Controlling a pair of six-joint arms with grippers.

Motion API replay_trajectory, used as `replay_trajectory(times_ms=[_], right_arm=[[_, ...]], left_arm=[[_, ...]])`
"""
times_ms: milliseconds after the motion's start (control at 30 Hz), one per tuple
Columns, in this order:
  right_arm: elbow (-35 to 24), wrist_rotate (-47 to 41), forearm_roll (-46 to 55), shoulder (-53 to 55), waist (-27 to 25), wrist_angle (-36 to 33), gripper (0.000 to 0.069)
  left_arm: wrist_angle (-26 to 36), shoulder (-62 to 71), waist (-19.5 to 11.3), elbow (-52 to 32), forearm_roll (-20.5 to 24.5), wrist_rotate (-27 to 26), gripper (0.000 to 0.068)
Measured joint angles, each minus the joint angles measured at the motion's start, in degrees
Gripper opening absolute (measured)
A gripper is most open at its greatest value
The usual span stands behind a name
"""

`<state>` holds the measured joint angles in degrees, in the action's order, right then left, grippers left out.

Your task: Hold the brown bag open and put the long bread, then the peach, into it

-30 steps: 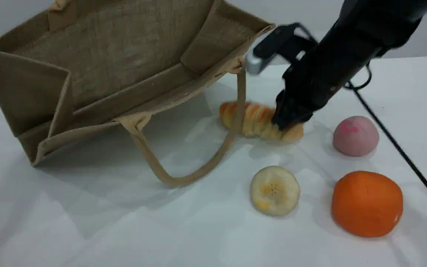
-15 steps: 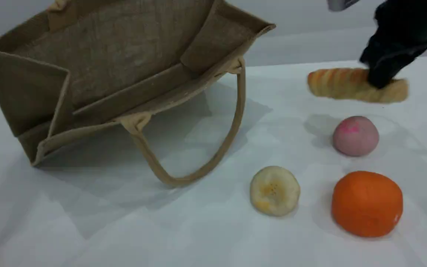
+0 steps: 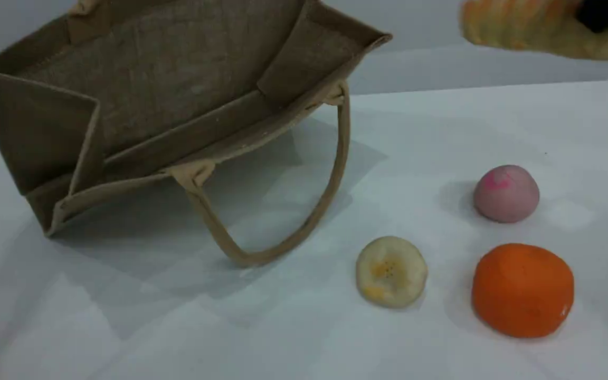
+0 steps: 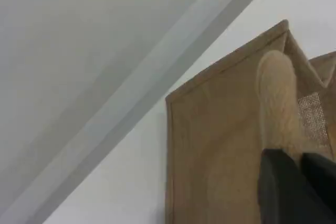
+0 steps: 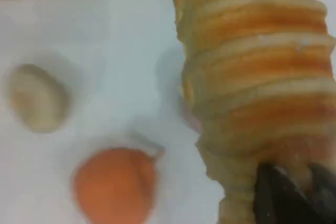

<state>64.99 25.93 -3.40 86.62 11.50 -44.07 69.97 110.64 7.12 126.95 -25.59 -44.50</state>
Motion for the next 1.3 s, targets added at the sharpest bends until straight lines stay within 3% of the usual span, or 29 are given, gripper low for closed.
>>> replay_trajectory(times_ms=[200, 467, 800, 1067, 1300], right_arm=[[-0.7, 0.9, -4.3, -2.9, 9.1, -0.1, 0.0047], [-0.7, 1.4, -8.3, -2.7, 19.0, 4.8, 0.0047], [-0.6, 1.8, -10.4, -2.4, 19.4, 7.1, 0.0045], [-0.6, 4.3, -10.3, 4.6, 19.4, 10.6, 0.0045], [-0.2, 7.7, -9.1, 12.9, 19.4, 19.4, 0.0045]], left_arm=[[0.0, 0.0, 0.1, 0.0, -0.1, 0.0, 0.0073], [0.0, 0.0, 4.7, 0.0, 0.1, 0.0, 0.0073], [0.0, 0.0, 9.1, 0.0, 0.1, 0.0, 0.0073], [0.0, 0.0, 9.7, 0.0, -0.1, 0.4, 0.0073], [0.0, 0.0, 9.7, 0.0, -0.1, 0.4, 0.0073]])
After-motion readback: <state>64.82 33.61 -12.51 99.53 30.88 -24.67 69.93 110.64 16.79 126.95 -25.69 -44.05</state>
